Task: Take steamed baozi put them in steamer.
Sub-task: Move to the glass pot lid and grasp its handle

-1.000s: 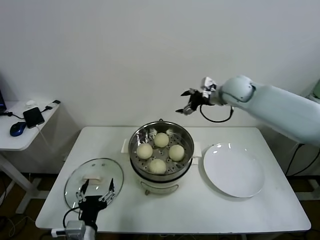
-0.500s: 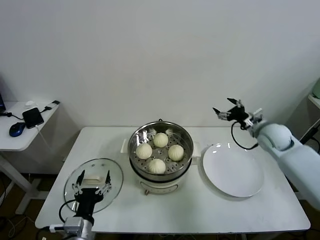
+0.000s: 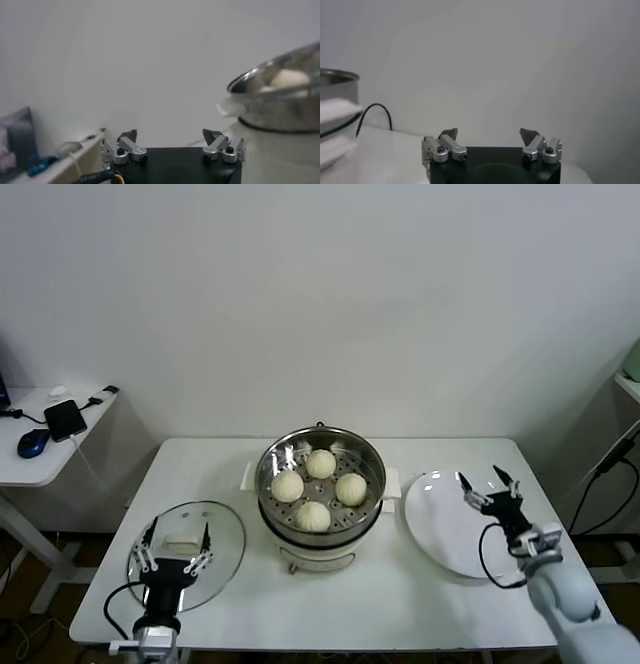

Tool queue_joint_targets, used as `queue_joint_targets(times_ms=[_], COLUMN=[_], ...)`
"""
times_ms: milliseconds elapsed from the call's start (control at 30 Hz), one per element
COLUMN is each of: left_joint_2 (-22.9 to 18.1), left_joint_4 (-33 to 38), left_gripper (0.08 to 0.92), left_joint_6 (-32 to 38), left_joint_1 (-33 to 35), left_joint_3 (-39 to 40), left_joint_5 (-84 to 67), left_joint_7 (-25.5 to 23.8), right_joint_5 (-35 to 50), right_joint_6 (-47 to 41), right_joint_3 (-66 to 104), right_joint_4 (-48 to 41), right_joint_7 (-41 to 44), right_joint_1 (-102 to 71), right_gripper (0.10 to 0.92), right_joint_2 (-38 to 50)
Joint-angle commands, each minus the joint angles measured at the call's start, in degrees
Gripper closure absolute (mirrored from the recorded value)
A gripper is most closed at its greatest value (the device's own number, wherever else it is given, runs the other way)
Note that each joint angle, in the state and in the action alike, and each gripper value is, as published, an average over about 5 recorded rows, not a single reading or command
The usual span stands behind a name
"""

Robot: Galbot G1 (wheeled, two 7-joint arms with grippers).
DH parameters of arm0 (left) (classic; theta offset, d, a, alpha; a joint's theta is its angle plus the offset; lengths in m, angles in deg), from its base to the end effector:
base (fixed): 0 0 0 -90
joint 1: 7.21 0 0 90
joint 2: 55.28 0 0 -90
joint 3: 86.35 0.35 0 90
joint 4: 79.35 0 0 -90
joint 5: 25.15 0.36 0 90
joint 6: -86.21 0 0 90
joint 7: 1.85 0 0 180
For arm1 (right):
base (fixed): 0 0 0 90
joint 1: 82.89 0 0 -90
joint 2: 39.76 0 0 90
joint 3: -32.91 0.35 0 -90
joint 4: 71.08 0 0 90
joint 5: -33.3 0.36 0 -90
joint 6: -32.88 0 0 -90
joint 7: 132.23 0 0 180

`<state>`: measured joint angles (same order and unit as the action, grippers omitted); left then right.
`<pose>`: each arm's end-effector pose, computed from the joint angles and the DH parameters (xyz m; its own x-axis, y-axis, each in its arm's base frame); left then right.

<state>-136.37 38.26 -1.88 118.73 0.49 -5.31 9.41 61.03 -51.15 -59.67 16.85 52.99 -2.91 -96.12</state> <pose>0.1533 0.0457 -0.3312 -0.9912 -0.1314 0.0177 -0.1057 0.8637 0.4928 0.2998 -0.1876 -0.3690 -0.9838 -0.1185 0.1342 -0.1307 0.9877 -0.0857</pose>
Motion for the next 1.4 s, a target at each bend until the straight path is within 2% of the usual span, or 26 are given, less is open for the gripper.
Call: queue_joint_targets(times_ms=[33, 167, 267, 533, 933, 1400], left_joint_2=[2.9, 5.4, 7.0, 7.4, 8.0, 9.2], left_joint_4=[-6.2, -11.2, -16.2, -27.4, -33.7, -35.7], left_gripper=[0.177, 0.177, 0.177, 0.177, 0.177, 0.186], left_joint_6=[3.4, 1.1, -0.3, 0.6, -0.6, -1.6], left_joint_1=[-0.1, 0.5, -0.2, -6.0, -13.0, -16.9], left_joint_3=[-0.7, -0.6, 0.1, 0.0, -0.1, 0.8], left_joint_5=[28.2, 43.0, 46.8, 50.8, 51.9, 52.2], left_joint_7=[10.5, 13.7, 14.4, 17.7, 15.9, 14.3], right_joint_5=[-7.5, -8.4, -8.9, -11.0, -11.0, -12.1], right_joint_6=[5.9, 5.7, 5.7, 5.5, 5.5, 5.4], right_joint_3=[6.9, 6.5, 6.4, 6.5, 7.3, 7.0], right_joint_4=[1.2, 1.1, 1.1, 1.2, 1.5, 0.9], right_joint_7=[-0.6, -0.7, -0.6, -0.4, -0.7, -0.6], right_joint_1=[-12.2, -12.0, -11.8, -11.9, -12.6, -12.4], right_gripper=[0.203, 0.203, 0.203, 0.203, 0.203, 0.203], right_joint_2=[-11.8, -12.7, -13.1, -13.6, -14.1, -15.3])
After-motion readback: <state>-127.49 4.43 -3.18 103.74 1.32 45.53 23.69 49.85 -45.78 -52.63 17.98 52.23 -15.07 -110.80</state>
